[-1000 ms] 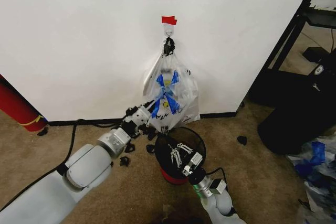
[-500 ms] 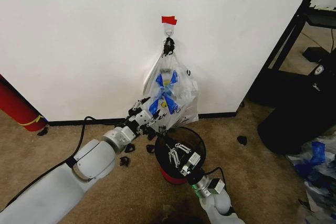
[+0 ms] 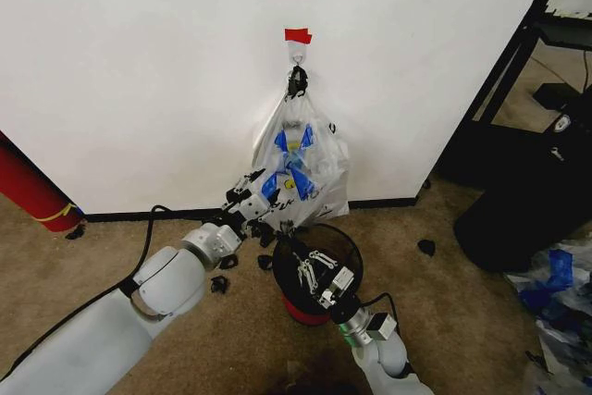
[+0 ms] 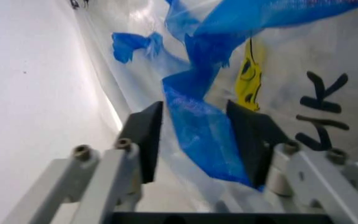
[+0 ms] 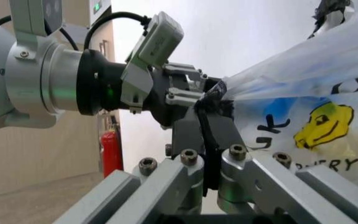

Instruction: Pick up the garbage bag from the wall and place it over the trash bin.

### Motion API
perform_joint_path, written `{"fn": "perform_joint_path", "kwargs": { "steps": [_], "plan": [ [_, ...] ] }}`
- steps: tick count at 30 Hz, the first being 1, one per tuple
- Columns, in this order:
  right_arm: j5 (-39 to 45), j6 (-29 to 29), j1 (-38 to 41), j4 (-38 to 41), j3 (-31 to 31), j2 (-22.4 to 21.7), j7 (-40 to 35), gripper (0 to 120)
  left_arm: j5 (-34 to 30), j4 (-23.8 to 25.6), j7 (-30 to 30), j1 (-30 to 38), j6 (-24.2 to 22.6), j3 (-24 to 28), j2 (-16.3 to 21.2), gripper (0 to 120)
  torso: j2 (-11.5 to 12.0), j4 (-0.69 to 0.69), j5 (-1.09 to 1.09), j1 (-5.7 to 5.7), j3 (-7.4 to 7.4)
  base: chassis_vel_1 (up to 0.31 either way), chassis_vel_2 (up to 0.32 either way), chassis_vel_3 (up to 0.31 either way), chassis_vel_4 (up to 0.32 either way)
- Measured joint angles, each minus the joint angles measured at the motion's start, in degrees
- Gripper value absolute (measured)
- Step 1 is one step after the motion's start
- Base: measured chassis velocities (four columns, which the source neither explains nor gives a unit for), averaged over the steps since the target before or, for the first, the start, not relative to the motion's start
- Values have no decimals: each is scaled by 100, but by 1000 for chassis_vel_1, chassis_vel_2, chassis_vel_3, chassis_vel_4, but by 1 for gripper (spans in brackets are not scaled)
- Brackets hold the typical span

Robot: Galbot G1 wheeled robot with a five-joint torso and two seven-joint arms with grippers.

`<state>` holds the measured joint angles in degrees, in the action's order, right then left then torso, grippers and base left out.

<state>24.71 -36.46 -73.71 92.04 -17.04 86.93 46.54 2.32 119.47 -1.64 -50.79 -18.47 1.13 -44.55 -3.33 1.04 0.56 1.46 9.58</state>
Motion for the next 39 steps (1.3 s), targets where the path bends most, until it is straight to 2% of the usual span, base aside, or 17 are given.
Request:
{"fn": "perform_joint_path", "kwargs": {
  "steps": [1,3,4,8,11,13,17,18,20,23,29,34,39],
  "plan": [
    [0,0,0,0,0,-2,-2,0,-3,2,-2,-1,1,-3,-2,39,0,0,0,0,0,0,0,0,0],
    [2,0,1,-2,-3,-6,-8,0,-10,8,-7,-4,4,-11,-5,29,0,0,0,0,0,0,0,0,0],
    [2,0,1,-2,-3,-6,-8,0,-10,8,-7,-4,4,-11,-5,29,0,0,0,0,0,0,0,0,0],
    [6,-9,-1,-22,-22,-23,-59,0,-86,66,-81,-46,37,-64,-27,11,0,0,0,0,0,0,0,0,0],
    [62,-96,31,-197,-74,-34,-304,0,-591,223,-235,-183,191,-290,-215,0,0,0,0,0,0,0,0,0,0],
    [114,-122,47,-266,-88,-37,-377,0,-798,244,-278,-215,264,-350,-281,0,0,-1,0,-1,0,0,0,0,0],
    [459,-205,58,-447,-108,-79,-521,0,-2158,162,-469,-309,888,-460,-614,0,0,0,-1,-1,0,0,0,0,0],
    [459,-205,58,-447,-108,-79,-521,0,-2158,162,-469,-309,888,-460,-614,0,0,0,-1,-1,0,0,0,0,0],
    [564,-231,16,-435,-107,-118,-525,0,-2829,12,-519,-336,1282,-462,-783,0,0,1,0,-1,0,0,0,0,0],
    [612,-235,-68,-289,-103,-192,-514,0,-3369,-134,-420,-410,1698,-459,-906,0,0,0,0,-1,0,0,0,0,0],
    [729,-233,-281,150,-99,-360,-398,0,-3843,-201,-105,-449,2135,-438,-1013,0,0,0,-1,-1,0,0,0,0,0],
    [951,-228,-531,529,-178,-590,54,0,-4046,-204,14,-477,2257,-448,-1073,0,0,0,-1,-1,0,0,0,0,0],
    [1238,-112,-769,1054,-356,-866,471,11,-4055,-253,12,-501,2271,-474,-1168,0,0,0,-1,-1,0,0,0,0,0]
  ]
}}
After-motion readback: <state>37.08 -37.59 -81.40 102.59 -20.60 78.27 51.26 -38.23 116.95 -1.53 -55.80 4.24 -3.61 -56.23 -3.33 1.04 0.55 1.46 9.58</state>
